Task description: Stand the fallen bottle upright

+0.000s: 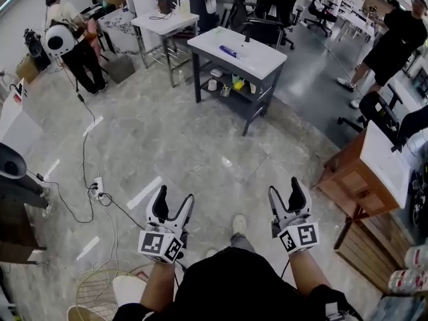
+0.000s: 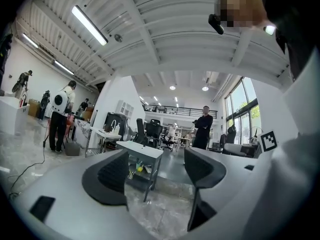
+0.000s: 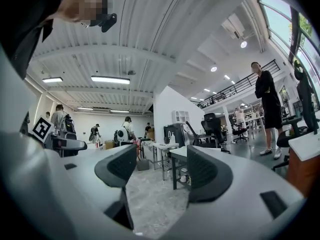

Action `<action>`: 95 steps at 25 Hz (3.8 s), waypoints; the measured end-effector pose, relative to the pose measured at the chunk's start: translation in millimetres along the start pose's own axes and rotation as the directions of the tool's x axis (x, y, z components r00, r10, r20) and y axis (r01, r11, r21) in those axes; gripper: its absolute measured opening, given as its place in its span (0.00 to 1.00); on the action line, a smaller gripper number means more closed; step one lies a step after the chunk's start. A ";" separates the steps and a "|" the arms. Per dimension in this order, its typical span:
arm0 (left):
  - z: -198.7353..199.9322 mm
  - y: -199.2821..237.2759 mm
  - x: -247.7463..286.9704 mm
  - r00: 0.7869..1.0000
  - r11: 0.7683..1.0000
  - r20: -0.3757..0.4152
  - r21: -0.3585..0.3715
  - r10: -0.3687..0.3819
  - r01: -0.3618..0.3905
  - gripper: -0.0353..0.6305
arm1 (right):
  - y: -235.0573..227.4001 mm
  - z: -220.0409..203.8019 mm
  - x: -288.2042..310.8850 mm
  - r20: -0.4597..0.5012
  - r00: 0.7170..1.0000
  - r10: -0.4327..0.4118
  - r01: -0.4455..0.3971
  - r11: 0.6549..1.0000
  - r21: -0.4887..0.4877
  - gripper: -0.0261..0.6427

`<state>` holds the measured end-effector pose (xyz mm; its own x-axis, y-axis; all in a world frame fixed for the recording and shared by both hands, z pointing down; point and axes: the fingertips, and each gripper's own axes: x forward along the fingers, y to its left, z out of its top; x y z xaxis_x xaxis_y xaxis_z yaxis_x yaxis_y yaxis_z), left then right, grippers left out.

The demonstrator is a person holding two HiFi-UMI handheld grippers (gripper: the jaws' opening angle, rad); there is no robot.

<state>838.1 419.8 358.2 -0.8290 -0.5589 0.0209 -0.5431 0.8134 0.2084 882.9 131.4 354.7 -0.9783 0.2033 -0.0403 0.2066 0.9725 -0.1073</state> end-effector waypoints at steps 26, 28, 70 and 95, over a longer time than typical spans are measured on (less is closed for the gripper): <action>14.3 -26.3 217.2 0.998 0.997 -0.010 0.052 0.066 -0.065 0.58 | -172.0 5.2 165.1 0.000 0.993 0.120 -0.120 0.993 0.006 0.49; 12.6 -26.9 228.6 0.998 0.997 -0.020 0.048 0.060 -0.059 0.58 | -182.4 2.2 168.5 -0.003 0.994 0.106 -0.106 0.994 0.017 0.49; 34.8 212.8 511.6 0.990 0.991 -0.040 -0.002 -0.137 0.137 0.58 | -199.7 -36.1 499.7 -0.128 0.992 -0.008 0.004 0.999 -0.036 0.49; 51.9 264.9 730.6 0.997 0.997 -0.051 0.035 -0.062 0.064 0.58 | -323.9 -52.2 737.7 -0.180 0.978 0.102 -0.099 0.995 0.026 0.49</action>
<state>81.6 235.3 377.9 -0.7859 -0.6156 0.0582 -0.5990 0.7814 0.1751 93.4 -27.7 411.6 -0.9393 0.3181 0.1282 0.3023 0.9445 -0.1284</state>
